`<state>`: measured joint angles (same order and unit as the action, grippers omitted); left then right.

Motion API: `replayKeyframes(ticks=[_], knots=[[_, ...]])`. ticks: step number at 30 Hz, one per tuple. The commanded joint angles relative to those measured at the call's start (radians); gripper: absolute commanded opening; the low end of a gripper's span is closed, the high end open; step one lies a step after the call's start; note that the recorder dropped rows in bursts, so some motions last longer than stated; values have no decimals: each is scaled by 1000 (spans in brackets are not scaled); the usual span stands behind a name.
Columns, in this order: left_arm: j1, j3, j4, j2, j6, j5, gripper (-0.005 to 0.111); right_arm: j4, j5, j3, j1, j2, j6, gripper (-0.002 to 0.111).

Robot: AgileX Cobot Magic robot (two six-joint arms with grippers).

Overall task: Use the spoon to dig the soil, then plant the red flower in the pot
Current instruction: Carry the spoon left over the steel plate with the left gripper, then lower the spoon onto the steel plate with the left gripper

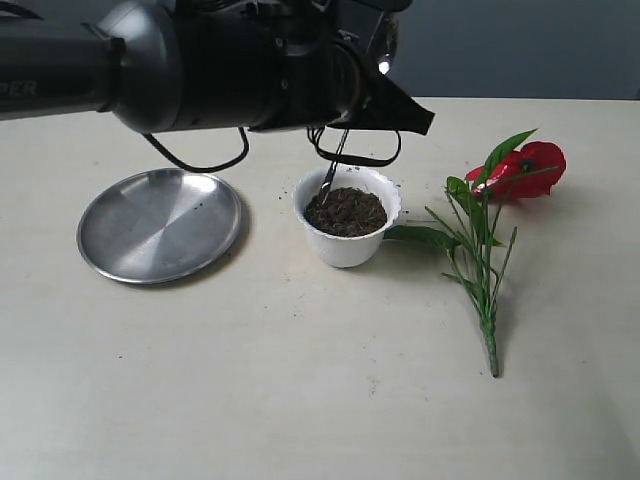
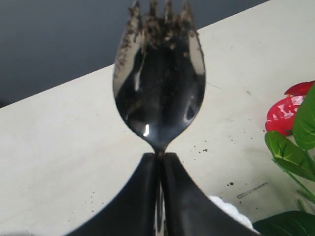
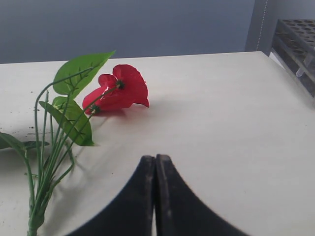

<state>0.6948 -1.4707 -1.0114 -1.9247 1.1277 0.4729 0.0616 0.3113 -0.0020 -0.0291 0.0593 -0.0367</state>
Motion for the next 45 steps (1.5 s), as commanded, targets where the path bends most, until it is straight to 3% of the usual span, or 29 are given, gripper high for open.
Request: replayKeyframes(ticks=[1,11,12,15,17,21,25,31,45], knots=[[-4,70,-231,51,242,3,0,3,-7,2,6,-3,-6,-1],[-4,195,-368,218,320,210,0,3,-7,2,6,-3,-6,-1],[-4,212,-368,249,319,288,0,3,-7,2,6,-3,-6,-1],[-44,234,-344,303,263,364,0,3,-7,2,6,-3,-6,-1],[-125,234,-244,327,191,316,0,3,-7,2,6,-3,-6,-1],[-331,197,230,335,-231,227,0,3,-7,2,6,-3,-6,-1],[-413,145,457,302,-436,296,0,3,-7,2,6,-3,-6,-1],[-448,83,637,222,-639,397,0,3,-7,2,6,-3,-6,-1],[-533,-84,848,-25,-794,510,0,3,-7,2,6,-3,-6,-1]])
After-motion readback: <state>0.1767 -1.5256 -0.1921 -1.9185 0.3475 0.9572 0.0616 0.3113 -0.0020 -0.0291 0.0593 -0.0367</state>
